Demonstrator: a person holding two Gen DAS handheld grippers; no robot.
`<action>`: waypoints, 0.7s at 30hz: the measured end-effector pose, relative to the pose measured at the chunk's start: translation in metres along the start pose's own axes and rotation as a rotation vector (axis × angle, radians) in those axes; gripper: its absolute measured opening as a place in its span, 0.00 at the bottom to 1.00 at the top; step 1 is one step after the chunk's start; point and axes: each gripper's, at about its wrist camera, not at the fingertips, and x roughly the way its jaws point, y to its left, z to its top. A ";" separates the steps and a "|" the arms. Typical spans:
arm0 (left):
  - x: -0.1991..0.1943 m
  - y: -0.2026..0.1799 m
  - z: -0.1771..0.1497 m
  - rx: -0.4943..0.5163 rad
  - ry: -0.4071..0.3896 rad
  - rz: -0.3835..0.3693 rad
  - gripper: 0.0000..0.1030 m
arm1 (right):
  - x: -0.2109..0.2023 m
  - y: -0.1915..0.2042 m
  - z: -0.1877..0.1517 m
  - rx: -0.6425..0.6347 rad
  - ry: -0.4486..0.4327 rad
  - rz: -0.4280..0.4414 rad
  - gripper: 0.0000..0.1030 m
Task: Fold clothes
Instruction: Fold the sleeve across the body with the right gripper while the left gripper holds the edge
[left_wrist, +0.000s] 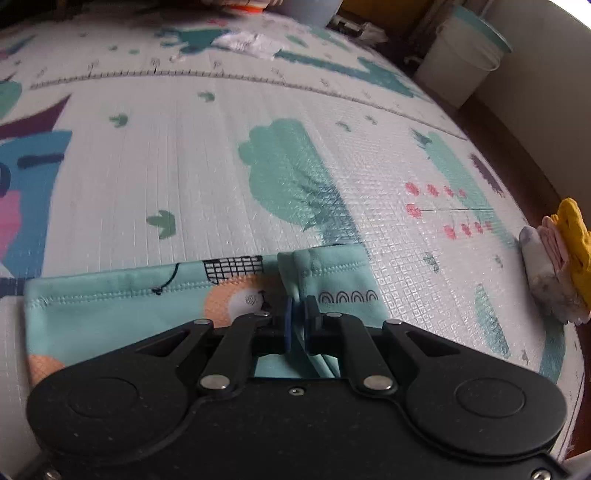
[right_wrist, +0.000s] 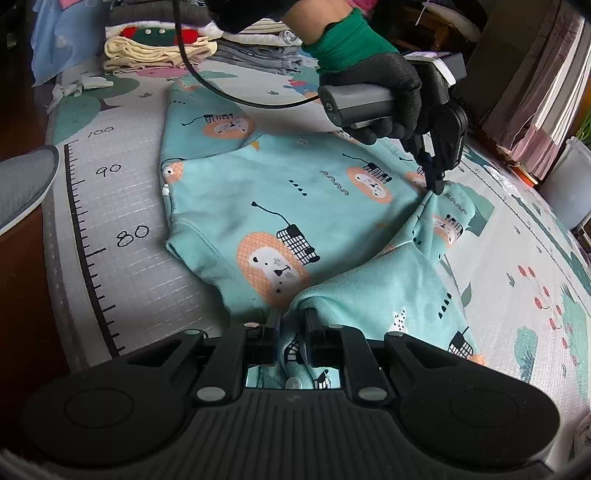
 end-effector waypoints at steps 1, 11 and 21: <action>0.002 -0.003 -0.001 0.029 0.003 0.013 0.04 | 0.000 0.000 0.000 0.006 0.002 0.003 0.15; 0.012 -0.026 -0.004 0.231 -0.010 0.117 0.06 | 0.007 -0.005 -0.001 0.065 0.004 0.033 0.19; -0.035 -0.091 -0.037 0.580 -0.002 0.062 0.11 | -0.043 -0.008 -0.023 0.165 -0.076 0.077 0.38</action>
